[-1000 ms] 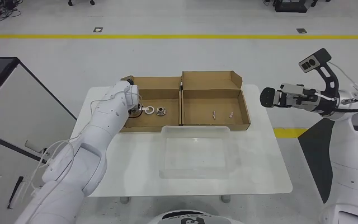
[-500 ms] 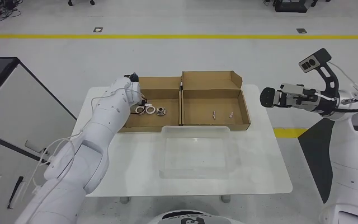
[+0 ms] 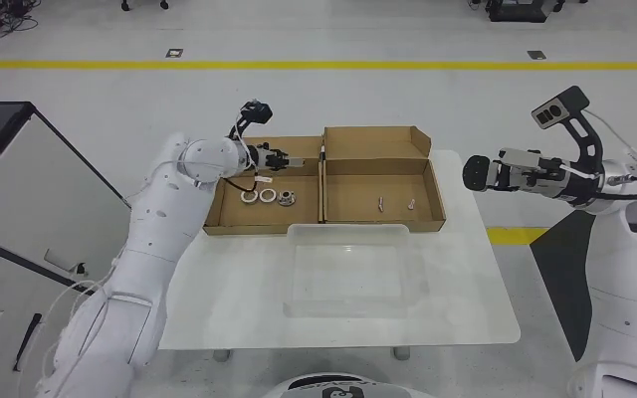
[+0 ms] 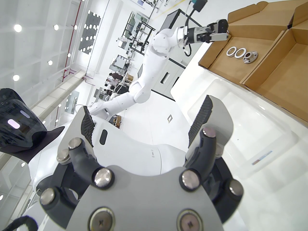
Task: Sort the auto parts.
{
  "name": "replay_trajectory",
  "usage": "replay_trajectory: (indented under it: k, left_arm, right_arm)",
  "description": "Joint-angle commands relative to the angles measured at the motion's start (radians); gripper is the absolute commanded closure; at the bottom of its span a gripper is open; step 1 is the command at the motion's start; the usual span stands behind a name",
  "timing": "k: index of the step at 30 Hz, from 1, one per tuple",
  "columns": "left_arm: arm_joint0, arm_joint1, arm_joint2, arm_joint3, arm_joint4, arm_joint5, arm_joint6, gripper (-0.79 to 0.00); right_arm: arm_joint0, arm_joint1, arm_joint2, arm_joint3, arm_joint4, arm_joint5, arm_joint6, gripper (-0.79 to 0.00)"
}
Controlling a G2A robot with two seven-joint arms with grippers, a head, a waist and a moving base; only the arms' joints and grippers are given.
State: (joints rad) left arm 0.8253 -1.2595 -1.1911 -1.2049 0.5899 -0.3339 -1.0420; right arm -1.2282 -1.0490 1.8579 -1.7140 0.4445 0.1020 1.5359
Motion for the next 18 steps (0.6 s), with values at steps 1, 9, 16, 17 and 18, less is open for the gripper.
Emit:
replay_trajectory:
  k: [1,9,16,17,18]
  left_arm:
    - [0.079,0.019,-0.072,-0.131,-0.08,-0.057,-0.05,-0.785]
    - [0.262,0.069,-0.246,-0.412,-0.391,-0.221,-0.208,-0.785]
    - [0.356,0.122,-0.291,-0.58,-0.56,-0.266,-0.178,-0.785]
    - [0.363,0.131,-0.295,-0.598,-0.574,-0.272,-0.173,-0.785]
    - [0.369,0.14,-0.298,-0.613,-0.583,-0.281,-0.164,-0.785]
  right_arm:
    - [0.0,0.0,0.0,0.0,0.0,0.0,0.0,-0.785]
    - [0.0,0.0,0.0,0.0,0.0,0.0,0.0,-0.785]
    - [0.0,0.0,0.0,0.0,0.0,0.0,0.0,-0.785]
    - [0.0,0.0,0.0,0.0,0.0,0.0,0.0,-0.785]
    - [0.0,0.0,0.0,0.0,0.0,0.0,0.0,-0.785]
